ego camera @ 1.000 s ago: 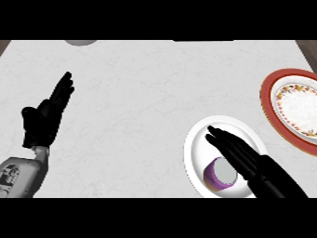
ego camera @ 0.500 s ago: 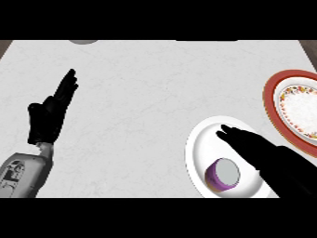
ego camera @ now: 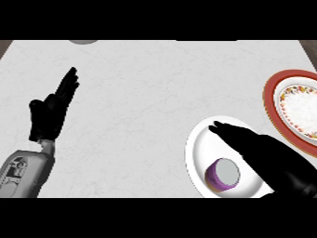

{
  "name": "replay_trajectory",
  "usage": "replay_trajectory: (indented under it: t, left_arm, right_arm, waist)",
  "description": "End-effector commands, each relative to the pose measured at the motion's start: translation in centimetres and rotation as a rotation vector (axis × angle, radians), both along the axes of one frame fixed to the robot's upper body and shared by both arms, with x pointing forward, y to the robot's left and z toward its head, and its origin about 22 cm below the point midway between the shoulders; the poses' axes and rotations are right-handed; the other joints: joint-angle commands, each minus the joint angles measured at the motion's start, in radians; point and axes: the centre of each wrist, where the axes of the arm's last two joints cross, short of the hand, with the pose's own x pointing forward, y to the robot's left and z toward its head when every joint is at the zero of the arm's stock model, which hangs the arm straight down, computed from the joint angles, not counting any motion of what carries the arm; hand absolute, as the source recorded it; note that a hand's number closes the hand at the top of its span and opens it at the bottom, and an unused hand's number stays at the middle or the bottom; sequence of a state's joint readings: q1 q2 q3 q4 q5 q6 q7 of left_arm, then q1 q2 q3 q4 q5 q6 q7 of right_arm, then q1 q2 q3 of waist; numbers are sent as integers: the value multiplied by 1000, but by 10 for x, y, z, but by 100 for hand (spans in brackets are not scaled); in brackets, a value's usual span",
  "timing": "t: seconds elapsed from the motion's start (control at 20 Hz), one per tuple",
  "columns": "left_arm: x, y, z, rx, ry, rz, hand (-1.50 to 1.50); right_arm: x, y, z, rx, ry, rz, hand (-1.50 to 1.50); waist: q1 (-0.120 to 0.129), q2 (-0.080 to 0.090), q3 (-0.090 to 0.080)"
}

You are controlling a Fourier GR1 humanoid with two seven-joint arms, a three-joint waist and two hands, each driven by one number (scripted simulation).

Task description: Pick the can from the plate and place it in the plate

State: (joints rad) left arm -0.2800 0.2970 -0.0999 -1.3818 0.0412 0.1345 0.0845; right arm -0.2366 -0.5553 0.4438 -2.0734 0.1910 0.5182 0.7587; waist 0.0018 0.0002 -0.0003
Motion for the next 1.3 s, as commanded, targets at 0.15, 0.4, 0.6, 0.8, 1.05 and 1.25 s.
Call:
replay_trajectory:
  t: [0.15, 0.4, 0.6, 0.8, 1.05, 1.25]
  left_arm:
    - [-3, -1, 4, -6, -5, -7, 0]
    - [-3, -5, 2, -1, -2, 1, 0]
    - [8, 6, -11, -14, 8, -1, 0]
    - [7, -2, -3, 6, 6, -5, 0]
    - [7, -2, -6, -2, 4, 10, 0]
    - [-3, -15, 1, 4, 3, 8, 0]
  right_arm:
    - [4, 24, -47, -117, 60, 28, -150]
    - [27, 0, -67, -120, 120, 24, -150]
    - [14, 5, -72, -137, 100, 33, -150]
    - [27, 20, -92, -150, 121, 21, -150]
    - [33, 18, -101, -190, 127, 36, -150]
    - [23, 16, -98, -135, 26, 49, 150]
  waist:
    - [2, 0, 0]
    - [0, 1, 1]
    - [-6, 0, 0]
    - [-2, 0, 0]
    - [-2, 0, 0]
    - [-4, 0, 0]
